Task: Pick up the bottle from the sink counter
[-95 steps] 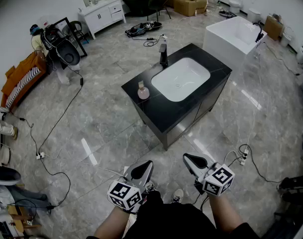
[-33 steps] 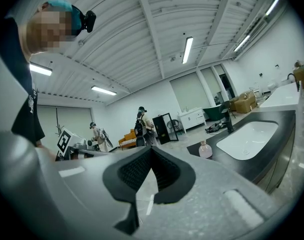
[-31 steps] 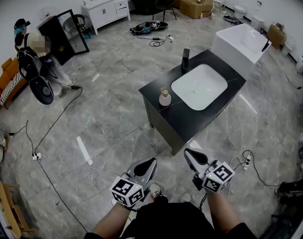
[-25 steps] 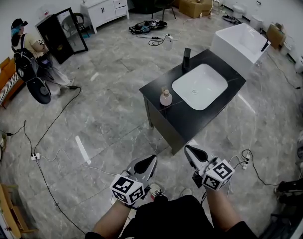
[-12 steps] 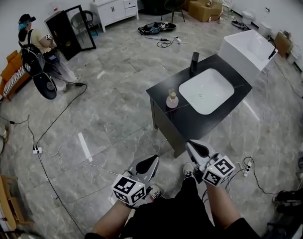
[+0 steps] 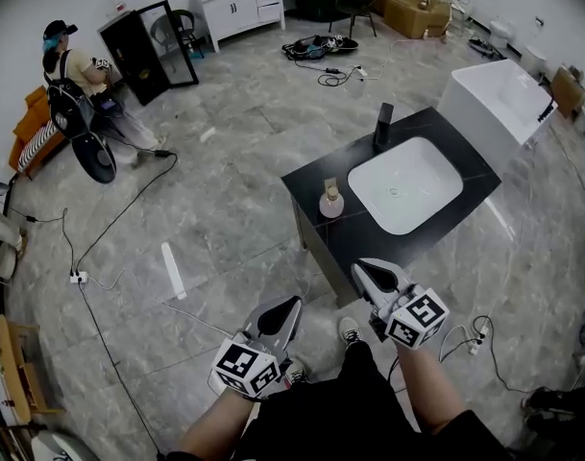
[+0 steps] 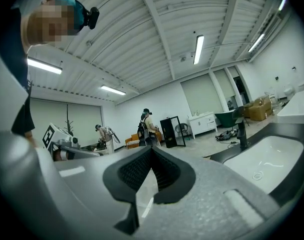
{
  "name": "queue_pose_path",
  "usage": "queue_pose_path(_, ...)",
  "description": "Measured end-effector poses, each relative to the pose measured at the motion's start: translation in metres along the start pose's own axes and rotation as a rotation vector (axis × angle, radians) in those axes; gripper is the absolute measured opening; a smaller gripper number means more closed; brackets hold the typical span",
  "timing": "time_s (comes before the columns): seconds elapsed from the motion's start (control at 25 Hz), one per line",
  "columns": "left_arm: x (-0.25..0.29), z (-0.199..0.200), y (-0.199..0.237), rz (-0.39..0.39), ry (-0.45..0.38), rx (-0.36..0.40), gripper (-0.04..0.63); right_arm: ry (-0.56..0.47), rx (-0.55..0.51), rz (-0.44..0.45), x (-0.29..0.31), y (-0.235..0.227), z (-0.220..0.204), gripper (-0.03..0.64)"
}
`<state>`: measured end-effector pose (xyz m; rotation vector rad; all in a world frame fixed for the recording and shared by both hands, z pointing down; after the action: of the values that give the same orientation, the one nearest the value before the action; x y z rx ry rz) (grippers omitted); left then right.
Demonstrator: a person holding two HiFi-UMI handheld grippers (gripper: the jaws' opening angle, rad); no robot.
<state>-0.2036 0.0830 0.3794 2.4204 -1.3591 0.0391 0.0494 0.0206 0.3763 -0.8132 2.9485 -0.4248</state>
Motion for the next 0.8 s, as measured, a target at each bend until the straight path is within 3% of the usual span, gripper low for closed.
queue_pose_path(0.24, 0.043, 0.001, -0.011, 0.043, -0.001, 0.038, 0.003, 0.022, -0.011, 0.033, 0.01, -0.053, -0.003, 0.002)
queue_pose_path(0.8, 0.12, -0.011, -0.009, 0.126, 0.022, -0.008, 0.003, 0.097, -0.037, 0.107, 0.039, -0.146, -0.022, 0.003)
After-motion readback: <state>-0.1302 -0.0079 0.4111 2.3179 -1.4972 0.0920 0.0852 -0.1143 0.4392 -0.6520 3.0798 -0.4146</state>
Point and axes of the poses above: the fingertips, and each gripper's own axes: x forward along the fingers, y to its left, z out of its top, the point moved 10 cm from there along -x, backward along the fingers, and after that the axes turned 12 degrees about z, right-handed, at the moved point
